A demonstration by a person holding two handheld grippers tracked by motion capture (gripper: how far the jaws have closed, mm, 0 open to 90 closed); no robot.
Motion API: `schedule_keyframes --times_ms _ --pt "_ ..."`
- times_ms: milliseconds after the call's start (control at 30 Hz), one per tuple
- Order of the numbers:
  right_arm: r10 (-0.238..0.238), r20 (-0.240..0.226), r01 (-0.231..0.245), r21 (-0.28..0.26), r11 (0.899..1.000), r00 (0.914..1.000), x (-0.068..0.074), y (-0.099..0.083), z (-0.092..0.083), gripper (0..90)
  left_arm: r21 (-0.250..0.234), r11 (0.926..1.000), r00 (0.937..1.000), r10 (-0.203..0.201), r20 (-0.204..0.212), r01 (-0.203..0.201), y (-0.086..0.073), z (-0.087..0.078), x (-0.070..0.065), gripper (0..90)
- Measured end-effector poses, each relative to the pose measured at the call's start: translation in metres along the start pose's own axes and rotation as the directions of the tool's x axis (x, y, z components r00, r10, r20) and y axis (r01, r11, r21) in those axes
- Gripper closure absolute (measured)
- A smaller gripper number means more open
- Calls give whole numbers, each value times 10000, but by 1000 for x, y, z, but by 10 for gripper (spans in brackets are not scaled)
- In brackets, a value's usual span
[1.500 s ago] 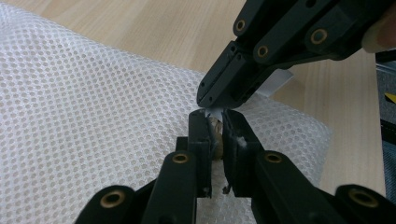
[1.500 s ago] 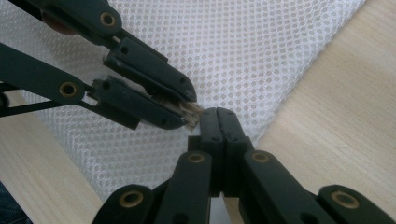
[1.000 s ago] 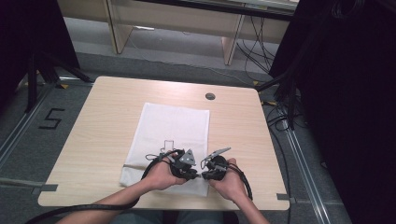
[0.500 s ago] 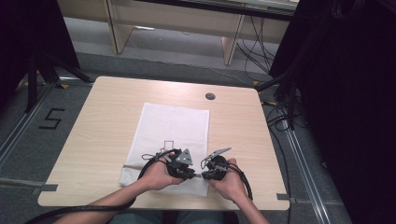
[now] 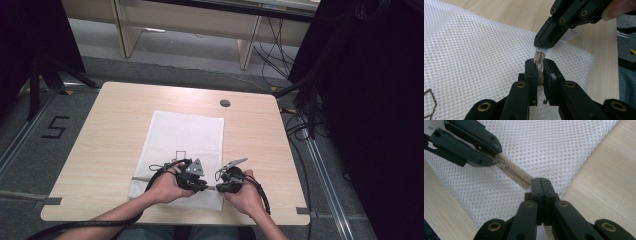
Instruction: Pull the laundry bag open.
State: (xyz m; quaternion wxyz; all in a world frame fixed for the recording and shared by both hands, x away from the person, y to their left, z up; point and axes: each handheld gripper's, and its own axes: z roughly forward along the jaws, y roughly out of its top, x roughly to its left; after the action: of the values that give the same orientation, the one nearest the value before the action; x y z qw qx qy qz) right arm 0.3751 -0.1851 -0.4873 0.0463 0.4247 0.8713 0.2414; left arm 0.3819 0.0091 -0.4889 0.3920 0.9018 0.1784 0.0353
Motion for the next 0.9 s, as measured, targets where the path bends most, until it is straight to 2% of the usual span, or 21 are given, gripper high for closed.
schedule_keyframes --times_ms 33,67,133,300,333,467,500,533,600,667,800,833,867,900 --pt "-48 -4 48 -15 10000 10000 0 0 0 900 -1 10000 10000 25 9 -25 0 0 0 819" --pt "-4 15 4 24 10000 10000 1 0 0 900 61 9997 9997 227 -33 -226 0 -1 2 819" --pt "-16 5 16 8 10000 10000 0 0 0 900 -13 10000 10000 -38 25 38 -1 -1 1 819" --pt "0 15 0 5 10000 10000 0 0 0 900 21 10000 10000 31 6 -31 -1 -2 1 819" --pt "1 7 -1 11 10000 10000 0 0 0 900 -44 9999 9999 -160 19 160 -1 -2 0 819" --pt "-46 -10 46 -1 10000 10000 0 1 0 900 14 9998 9998 -191 -7 191 -2 -5 2 819" --pt "-42 -21 42 6 10000 10000 -1 1 0 900 -150 9993 9994 -332 38 333 -2 -4 1 819" --pt "-41 -30 41 5 10000 10000 -1 1 0 900 -169 9996 9998 -207 45 208 -2 -4 2 819" --pt "-46 -31 46 14 10000 10000 -1 1 0 900 -189 9993 9995 -327 24 328 -3 -4 1 819" --pt "-55 -27 55 24 10000 10000 -1 1 0 900 -79 9999 10000 -90 -5 90 -3 -5 2 819" --pt "-58 -29 58 36 10000 10000 -1 1 0 900 -64 9997 9997 -239 34 239 -3 -6 2 819" --pt "-60 -30 60 35 10000 10000 -1 1 0 900 -36 9999 9999 -104 -18 104 -4 -7 4 819" --pt "-61 -24 61 33 10000 10000 -1 1 0 900 -94 9994 9995 -327 -12 327 -4 -8 3 819" --pt "-66 -24 66 35 10000 10000 -1 1 0 900 -115 9997 9998 -218 48 218 -4 -8 4 819"
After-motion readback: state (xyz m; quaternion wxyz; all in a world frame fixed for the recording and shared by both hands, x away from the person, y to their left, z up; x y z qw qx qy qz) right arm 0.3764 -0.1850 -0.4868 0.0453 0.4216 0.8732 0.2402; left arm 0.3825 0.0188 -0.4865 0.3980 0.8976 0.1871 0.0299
